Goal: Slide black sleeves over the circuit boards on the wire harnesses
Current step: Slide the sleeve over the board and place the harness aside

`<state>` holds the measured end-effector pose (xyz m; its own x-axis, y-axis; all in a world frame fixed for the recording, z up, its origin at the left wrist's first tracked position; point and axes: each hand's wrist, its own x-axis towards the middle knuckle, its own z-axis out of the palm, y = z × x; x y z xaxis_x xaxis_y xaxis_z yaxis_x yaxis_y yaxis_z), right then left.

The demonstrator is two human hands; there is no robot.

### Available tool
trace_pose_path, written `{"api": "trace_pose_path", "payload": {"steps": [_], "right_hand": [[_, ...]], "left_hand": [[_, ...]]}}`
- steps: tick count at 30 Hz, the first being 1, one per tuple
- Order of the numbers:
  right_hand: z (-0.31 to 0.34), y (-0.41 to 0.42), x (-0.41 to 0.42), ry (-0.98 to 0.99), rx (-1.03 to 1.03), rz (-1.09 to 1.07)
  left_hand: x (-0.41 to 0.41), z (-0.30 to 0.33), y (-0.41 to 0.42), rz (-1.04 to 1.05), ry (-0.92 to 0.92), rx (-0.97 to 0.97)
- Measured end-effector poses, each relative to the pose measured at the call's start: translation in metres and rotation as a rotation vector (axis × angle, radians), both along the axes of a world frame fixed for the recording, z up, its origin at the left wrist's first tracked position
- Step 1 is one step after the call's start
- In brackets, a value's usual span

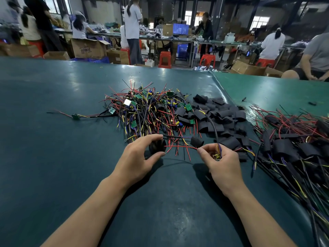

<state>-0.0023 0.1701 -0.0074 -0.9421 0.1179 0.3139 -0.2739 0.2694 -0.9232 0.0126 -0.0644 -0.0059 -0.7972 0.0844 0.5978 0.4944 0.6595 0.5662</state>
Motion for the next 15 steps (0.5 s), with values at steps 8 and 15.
{"api": "trace_pose_path", "payload": {"steps": [8, 15], "right_hand": [[0.0003, -0.0041, 0.0056, 0.13, 0.1, -0.084], [0.0024, -0.0066, 0.007, 0.191, 0.117, -0.123]], "left_hand": [[-0.0019, 0.0007, 0.0008, 0.02, 0.037, 0.055], [-0.0025, 0.0016, 0.004, -0.015, 0.052, 0.009]]}}
